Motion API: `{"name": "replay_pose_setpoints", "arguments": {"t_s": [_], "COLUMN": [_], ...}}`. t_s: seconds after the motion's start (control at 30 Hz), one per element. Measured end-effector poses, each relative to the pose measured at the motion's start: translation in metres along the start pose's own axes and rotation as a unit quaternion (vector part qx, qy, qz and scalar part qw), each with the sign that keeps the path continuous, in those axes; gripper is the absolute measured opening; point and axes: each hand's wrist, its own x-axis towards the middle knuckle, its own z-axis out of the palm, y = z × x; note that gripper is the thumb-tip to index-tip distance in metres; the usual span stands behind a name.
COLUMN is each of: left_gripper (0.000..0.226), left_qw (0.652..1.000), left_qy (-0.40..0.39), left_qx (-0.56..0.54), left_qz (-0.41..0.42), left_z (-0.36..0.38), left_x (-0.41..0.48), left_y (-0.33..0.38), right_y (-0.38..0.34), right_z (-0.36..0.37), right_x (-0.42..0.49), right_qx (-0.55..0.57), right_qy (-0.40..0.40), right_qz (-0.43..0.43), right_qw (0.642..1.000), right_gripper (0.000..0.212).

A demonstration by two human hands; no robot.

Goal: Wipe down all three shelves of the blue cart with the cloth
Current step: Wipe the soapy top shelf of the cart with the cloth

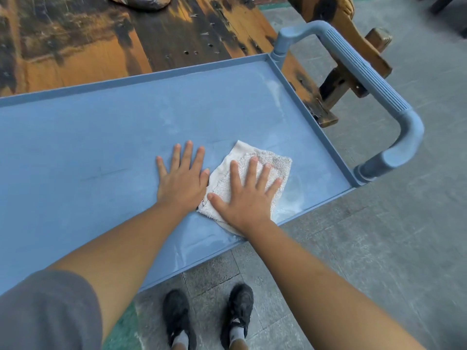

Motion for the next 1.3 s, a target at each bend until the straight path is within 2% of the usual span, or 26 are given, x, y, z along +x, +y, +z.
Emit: {"name": "replay_pose_setpoints", "arguments": {"t_s": [0.33, 0.53, 0.83, 1.03, 1.3], "left_gripper": [0.066, 0.066, 0.06, 0.057, 0.057], "left_qw": [1.0, 1.0, 1.0, 0.996, 0.999], "left_qy": [0.018, 0.017, 0.007, -0.015, -0.01], "left_qx": [0.001, 0.009, -0.017, -0.01, -0.002], "left_qz": [0.005, -0.001, 0.01, 0.087, 0.032], "left_z": [0.001, 0.003, -0.002, -0.012, -0.019], "left_x": [0.0, 0.002, 0.004, -0.005, -0.042], "left_y": [0.002, 0.004, 0.004, -0.034, -0.098], "right_y": [0.058, 0.085, 0.047, 0.024, -0.016], "right_z": [-0.011, -0.018, -0.014, -0.015, -0.015], "right_x": [0.0, 0.016, 0.053, 0.065, 0.049], "right_qx": [-0.029, -0.029, -0.009, -0.015, 0.014], "right_qy": [-0.009, -0.011, 0.002, -0.002, 0.001], "right_qz": [-0.134, -0.174, -0.045, 0.009, 0.023], "right_qw": [0.991, 0.984, 0.999, 1.0, 1.0], "right_gripper": [0.098, 0.096, 0.098, 0.098, 0.086]}}
